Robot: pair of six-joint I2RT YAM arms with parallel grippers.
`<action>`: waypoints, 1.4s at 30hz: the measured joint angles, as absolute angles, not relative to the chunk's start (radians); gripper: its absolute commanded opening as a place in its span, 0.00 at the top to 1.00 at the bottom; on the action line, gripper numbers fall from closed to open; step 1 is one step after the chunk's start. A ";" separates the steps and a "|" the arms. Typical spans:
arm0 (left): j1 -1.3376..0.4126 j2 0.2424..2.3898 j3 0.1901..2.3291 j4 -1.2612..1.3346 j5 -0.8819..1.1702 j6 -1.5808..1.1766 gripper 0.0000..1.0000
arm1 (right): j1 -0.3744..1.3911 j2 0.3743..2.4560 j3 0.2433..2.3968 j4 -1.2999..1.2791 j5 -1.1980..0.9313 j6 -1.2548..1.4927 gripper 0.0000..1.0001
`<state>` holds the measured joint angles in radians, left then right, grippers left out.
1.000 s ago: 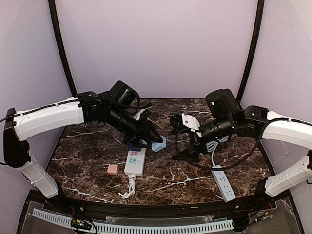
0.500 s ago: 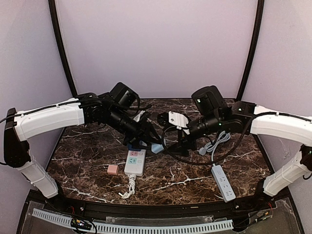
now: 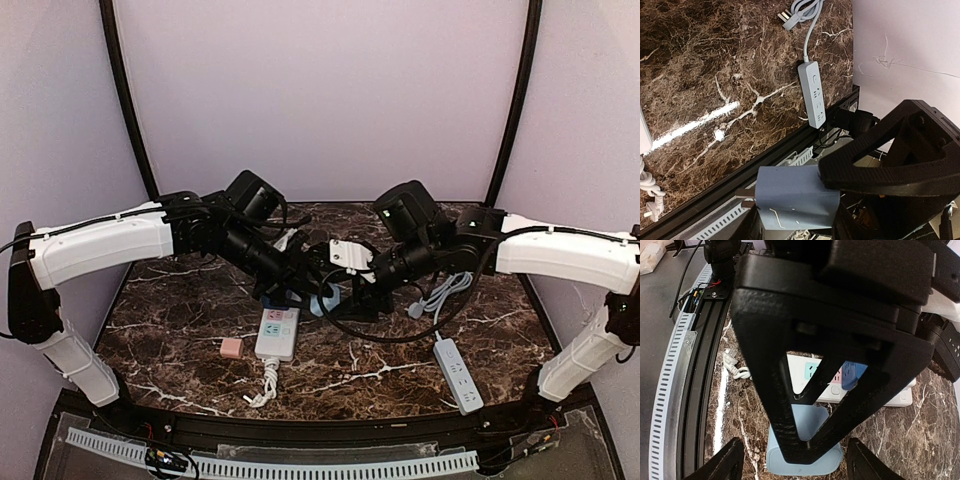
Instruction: Insert the plug
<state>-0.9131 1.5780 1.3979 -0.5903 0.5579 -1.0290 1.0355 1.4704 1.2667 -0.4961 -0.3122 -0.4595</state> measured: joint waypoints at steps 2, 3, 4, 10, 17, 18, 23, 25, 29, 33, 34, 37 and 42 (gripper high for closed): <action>-0.913 1.578 1.398 -0.590 0.558 -1.029 0.84 | 1.037 1.472 1.272 -0.502 -0.312 -0.461 0.34; -0.913 1.578 1.397 -0.591 0.558 -1.029 0.84 | 1.037 1.472 1.274 -0.503 -0.311 -0.460 0.36; -0.913 1.578 1.397 -0.590 0.558 -1.029 0.84 | 1.039 1.473 1.278 -0.506 -0.310 -0.460 0.37; -0.913 1.576 1.391 -0.590 0.558 -1.030 0.85 | 1.043 1.482 1.284 -0.510 -0.308 -0.459 0.43; -0.913 1.576 1.390 -0.590 0.558 -1.032 0.86 | 1.047 1.505 1.287 -0.513 -0.290 -0.458 0.43; -0.913 1.576 1.390 -0.590 0.558 -1.033 0.86 | 1.047 1.507 1.287 -0.514 -0.288 -0.458 0.44; -0.915 1.576 1.390 -0.590 0.558 -1.033 0.86 | 1.047 1.510 1.287 -0.516 -0.285 -0.458 0.49; -0.915 1.576 1.390 -0.590 0.559 -1.033 0.86 | 1.047 1.510 1.287 -0.516 -0.284 -0.458 0.51; -0.918 1.576 1.390 -0.590 0.560 -1.033 0.87 | 1.047 1.511 1.287 -0.516 -0.283 -0.455 0.55; -0.919 1.576 1.390 -0.590 0.559 -1.032 0.87 | 1.047 1.511 1.287 -0.516 -0.284 -0.448 0.55; -0.919 1.576 1.390 -0.590 0.559 -1.032 0.87 | 1.047 1.511 1.287 -0.516 -0.284 -0.447 0.55; -0.919 1.576 1.390 -0.590 0.559 -1.032 0.87 | 1.047 1.511 1.287 -0.516 -0.284 -0.445 0.51; -0.919 1.576 1.390 -0.587 0.559 -1.037 0.87 | 1.047 1.515 1.287 -0.511 -0.287 -0.440 0.47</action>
